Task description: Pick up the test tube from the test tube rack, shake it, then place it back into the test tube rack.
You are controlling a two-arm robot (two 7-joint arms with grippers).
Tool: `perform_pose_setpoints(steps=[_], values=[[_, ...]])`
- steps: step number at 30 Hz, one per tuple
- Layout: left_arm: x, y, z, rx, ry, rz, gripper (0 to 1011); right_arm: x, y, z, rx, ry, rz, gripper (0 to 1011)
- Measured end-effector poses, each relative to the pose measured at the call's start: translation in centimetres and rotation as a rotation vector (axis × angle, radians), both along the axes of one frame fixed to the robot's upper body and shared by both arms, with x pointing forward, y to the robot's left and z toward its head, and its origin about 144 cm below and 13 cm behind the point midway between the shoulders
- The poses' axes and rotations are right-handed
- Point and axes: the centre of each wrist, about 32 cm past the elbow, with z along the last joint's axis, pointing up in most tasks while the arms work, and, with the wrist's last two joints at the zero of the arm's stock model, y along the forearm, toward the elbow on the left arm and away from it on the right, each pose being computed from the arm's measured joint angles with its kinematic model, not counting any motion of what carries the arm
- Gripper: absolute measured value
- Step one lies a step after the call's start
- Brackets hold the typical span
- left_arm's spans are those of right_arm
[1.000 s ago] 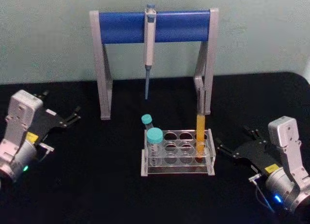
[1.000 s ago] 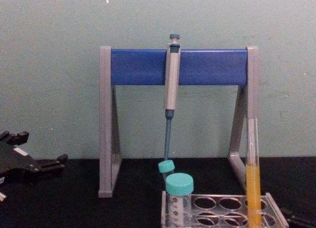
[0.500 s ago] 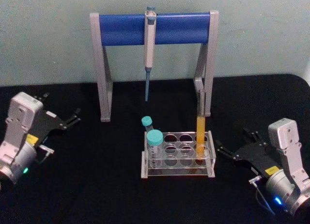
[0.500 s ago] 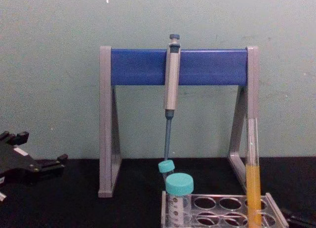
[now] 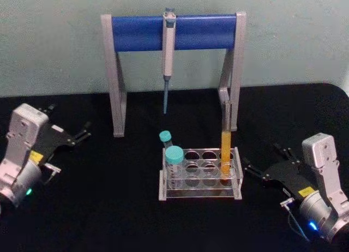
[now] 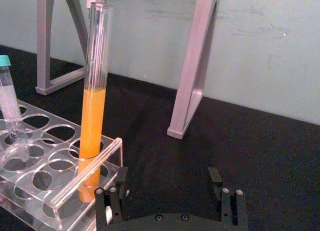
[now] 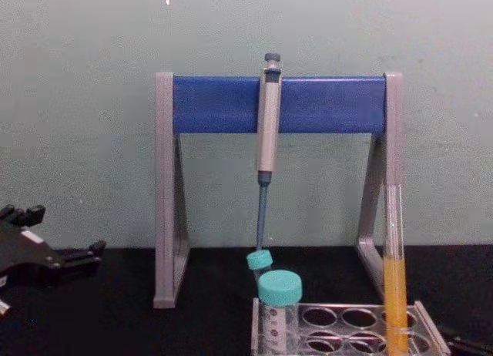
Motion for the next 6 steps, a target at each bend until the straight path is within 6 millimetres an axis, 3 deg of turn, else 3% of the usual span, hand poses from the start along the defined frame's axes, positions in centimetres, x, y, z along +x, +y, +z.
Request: perform_pose_setpoints(steps=[6], values=[[0.0,0.0,0.0,0.0,0.0,0.0,1001,0.0,0.0,0.0,0.0,0.0,0.0,1000]])
